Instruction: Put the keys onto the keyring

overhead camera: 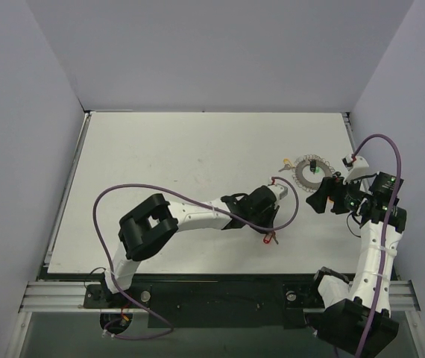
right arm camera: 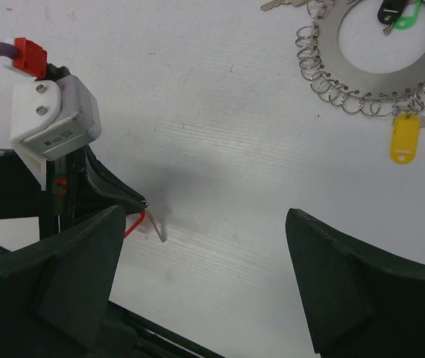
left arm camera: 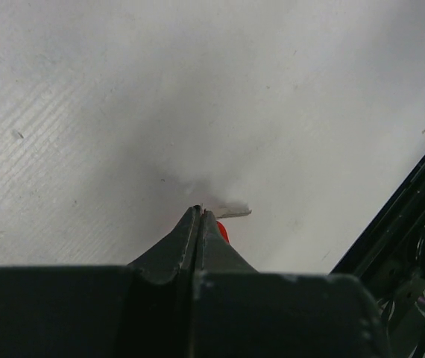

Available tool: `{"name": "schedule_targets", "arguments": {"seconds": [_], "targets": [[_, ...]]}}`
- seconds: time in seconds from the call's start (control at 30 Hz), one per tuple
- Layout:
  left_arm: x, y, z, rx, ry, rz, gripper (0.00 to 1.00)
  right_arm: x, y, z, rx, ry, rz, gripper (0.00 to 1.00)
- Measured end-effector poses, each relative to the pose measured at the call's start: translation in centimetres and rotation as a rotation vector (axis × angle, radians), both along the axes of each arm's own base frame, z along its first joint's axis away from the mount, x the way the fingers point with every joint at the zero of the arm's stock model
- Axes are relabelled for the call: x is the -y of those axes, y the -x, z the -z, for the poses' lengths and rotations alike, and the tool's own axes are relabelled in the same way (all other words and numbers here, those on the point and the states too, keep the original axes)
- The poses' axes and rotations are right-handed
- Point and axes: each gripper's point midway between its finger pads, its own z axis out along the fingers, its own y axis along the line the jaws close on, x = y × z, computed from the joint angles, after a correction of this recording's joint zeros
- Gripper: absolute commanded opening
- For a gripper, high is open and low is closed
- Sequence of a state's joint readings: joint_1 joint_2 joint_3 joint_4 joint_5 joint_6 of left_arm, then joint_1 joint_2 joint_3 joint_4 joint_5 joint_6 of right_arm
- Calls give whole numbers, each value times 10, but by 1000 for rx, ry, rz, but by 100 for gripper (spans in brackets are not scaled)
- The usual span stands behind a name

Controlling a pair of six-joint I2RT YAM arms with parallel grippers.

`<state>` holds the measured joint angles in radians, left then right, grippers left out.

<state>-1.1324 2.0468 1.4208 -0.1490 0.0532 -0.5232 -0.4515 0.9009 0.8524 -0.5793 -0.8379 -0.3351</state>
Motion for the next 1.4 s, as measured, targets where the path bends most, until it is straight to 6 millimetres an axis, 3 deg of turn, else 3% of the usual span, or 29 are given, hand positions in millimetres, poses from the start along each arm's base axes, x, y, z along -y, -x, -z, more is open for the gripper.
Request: {"name": "schedule_targets", "arguments": {"seconds": [0.2,0.33,0.57,0.67,0.73,0.77,0.87,0.97,1.07,1.2,1.33,1.4], "targets": [[12,-17,3,15,29,-49,23,-1,0,1,-2,-10,-2,83],[8,-30,14,16,12,-99,36,-1,1,2,-4,-15,1,83],[-2,-53,2,80,51,-173,41,-1,0,1,2,-16,-1,83],[-27,-56,-20,139,66,-208,47,-2,0,2,4,-20,-7,83],[-43,-60,-44,196,88,-230,59,-4,1,2,7,-23,-20,83],[-52,-62,-60,230,104,-242,71,-5,2,3,10,-26,-28,83],[-83,-67,-118,344,182,-297,94,-9,4,3,22,-28,-56,83],[-122,-71,-175,432,297,-373,95,-13,6,4,34,-23,-99,83],[-174,-79,-210,452,395,-438,95,-20,13,9,37,-5,-171,83],[-236,-91,-225,486,397,-510,95,-36,23,21,-16,37,-280,78],[-262,-70,-216,547,328,-453,95,-65,30,39,-134,107,-434,73],[-271,-62,-199,569,275,-424,92,-78,32,50,-199,155,-500,69]]}}
